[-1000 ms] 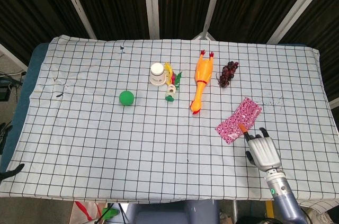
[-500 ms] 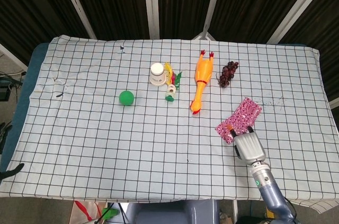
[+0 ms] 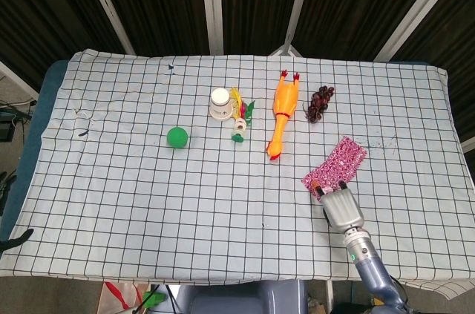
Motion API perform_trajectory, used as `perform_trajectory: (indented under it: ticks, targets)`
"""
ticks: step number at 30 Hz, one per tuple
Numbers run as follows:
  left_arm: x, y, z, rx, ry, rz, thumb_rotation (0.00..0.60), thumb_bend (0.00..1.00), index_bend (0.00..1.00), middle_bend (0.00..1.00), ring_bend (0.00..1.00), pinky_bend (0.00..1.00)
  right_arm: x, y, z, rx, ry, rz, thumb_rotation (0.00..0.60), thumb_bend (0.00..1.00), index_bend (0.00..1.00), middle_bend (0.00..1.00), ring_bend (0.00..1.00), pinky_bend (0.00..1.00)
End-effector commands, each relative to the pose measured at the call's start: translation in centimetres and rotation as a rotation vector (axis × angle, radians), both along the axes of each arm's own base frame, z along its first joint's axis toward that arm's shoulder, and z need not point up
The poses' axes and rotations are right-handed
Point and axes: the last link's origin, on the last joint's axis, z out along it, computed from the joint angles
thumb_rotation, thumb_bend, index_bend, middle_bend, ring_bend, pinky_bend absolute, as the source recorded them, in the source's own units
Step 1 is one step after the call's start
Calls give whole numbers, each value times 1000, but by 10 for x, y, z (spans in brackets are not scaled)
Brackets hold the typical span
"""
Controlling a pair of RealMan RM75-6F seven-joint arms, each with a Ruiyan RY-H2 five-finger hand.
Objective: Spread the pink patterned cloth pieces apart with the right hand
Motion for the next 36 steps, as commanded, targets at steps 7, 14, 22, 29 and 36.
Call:
perform_trajectory:
  ticks: [7, 14, 22, 29, 36]
  targets:
    - [0, 0, 0, -2, 1, 0, 600, 204, 108, 20, 53, 62, -5, 0, -3, 15, 28, -27, 600, 559, 179, 608, 546, 226]
    - [0, 1, -2, -7, 5, 1, 600, 205, 108, 20, 53, 62, -8, 1, -3, 24, 40, -43, 600, 559, 180, 608, 546, 226]
    - [1, 1, -2, -7, 7, 2, 600, 204, 108, 20, 53, 62, -10, 5, -8, 52, 41, -46, 600, 559, 179, 608, 546, 226]
    - [0, 1, -2, -7, 7, 2, 600, 204, 109, 20, 53, 62, -5, 10, -12, 64, 36, -26, 600, 559, 179, 608, 546, 226]
    - [0, 0, -1, -4, 4, 1, 600, 204, 109, 20, 53, 62, -1, 17, -16, 81, 37, -5, 600, 559, 179, 608, 546, 226]
